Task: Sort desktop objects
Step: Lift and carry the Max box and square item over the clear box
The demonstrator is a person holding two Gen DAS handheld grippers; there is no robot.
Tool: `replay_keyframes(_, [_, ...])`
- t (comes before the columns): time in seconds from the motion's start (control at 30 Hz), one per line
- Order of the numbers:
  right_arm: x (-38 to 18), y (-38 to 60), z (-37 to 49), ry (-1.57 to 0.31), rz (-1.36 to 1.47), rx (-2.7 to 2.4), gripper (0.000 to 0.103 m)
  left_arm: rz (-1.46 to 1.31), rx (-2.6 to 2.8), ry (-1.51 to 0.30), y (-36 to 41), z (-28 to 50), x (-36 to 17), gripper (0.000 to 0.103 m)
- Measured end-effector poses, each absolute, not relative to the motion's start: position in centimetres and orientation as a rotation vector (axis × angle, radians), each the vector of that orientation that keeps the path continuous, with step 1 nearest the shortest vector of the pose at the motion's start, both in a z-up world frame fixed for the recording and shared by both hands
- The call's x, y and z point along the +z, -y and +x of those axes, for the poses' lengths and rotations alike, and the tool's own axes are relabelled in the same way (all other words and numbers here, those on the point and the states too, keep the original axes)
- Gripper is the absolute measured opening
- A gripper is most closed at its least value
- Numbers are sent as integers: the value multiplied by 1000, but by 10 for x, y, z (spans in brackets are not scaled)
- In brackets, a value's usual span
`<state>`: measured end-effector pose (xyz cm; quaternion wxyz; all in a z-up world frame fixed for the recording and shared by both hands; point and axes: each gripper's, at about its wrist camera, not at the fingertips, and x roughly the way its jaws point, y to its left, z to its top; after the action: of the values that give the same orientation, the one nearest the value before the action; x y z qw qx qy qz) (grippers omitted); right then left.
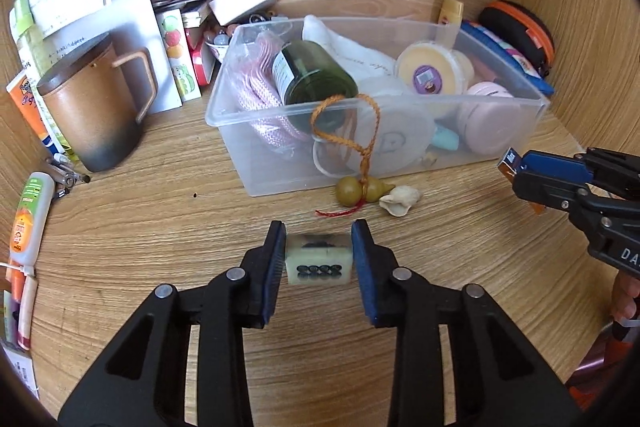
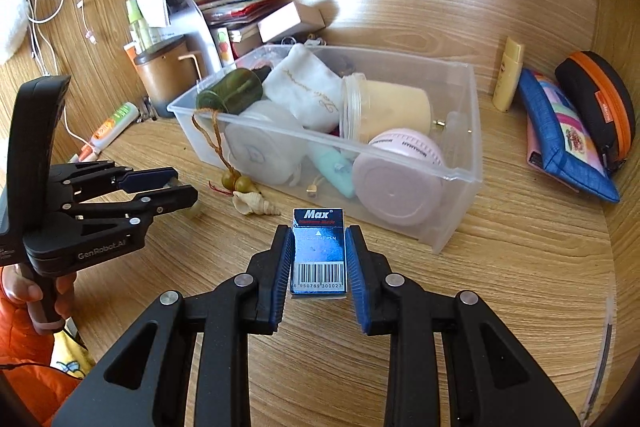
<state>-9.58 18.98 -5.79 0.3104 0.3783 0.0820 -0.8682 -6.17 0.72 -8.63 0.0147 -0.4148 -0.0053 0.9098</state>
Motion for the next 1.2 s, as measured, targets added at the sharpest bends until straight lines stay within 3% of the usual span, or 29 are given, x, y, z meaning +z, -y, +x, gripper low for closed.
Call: replay_keyframes(1.2, [-1,-171,-113,-260,818,-2339,25,-977,2900,19,-4,-74,-10,33])
